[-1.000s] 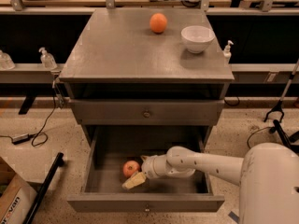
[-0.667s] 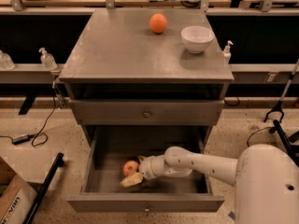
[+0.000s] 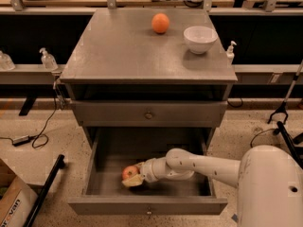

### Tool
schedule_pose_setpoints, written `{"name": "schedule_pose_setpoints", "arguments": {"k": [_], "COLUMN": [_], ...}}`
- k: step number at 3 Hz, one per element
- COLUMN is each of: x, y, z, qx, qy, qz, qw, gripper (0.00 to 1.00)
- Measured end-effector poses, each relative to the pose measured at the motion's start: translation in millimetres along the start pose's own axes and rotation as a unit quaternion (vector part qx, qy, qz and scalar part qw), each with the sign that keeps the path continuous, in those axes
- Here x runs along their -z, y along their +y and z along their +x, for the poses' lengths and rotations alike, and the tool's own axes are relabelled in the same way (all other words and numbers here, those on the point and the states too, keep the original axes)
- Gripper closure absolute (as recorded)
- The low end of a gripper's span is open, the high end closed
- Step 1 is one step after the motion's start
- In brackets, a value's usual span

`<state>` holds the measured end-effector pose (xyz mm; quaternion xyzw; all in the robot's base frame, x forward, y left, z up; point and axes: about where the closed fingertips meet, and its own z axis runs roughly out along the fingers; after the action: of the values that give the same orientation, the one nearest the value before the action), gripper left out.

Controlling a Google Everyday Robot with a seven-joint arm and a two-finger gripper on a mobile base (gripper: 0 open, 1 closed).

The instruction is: Pick apple from middle drawer and place on counter

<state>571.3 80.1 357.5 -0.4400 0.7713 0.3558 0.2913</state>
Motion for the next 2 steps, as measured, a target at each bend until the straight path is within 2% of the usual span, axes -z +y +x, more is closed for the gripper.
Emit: {"name": "schedule_pose_setpoints", "arguments": {"k": [1,2], "x": [21.4,62.7], "y": [13.2,24.9], "z": [-26.9,-57.6], "qx": [0.023,0.048], "qy": [-0.009,-0.014], "qz": [-0.007,-0.003], "qw": [0.9997,0.9987], "gripper": [0.96,1.0]}}
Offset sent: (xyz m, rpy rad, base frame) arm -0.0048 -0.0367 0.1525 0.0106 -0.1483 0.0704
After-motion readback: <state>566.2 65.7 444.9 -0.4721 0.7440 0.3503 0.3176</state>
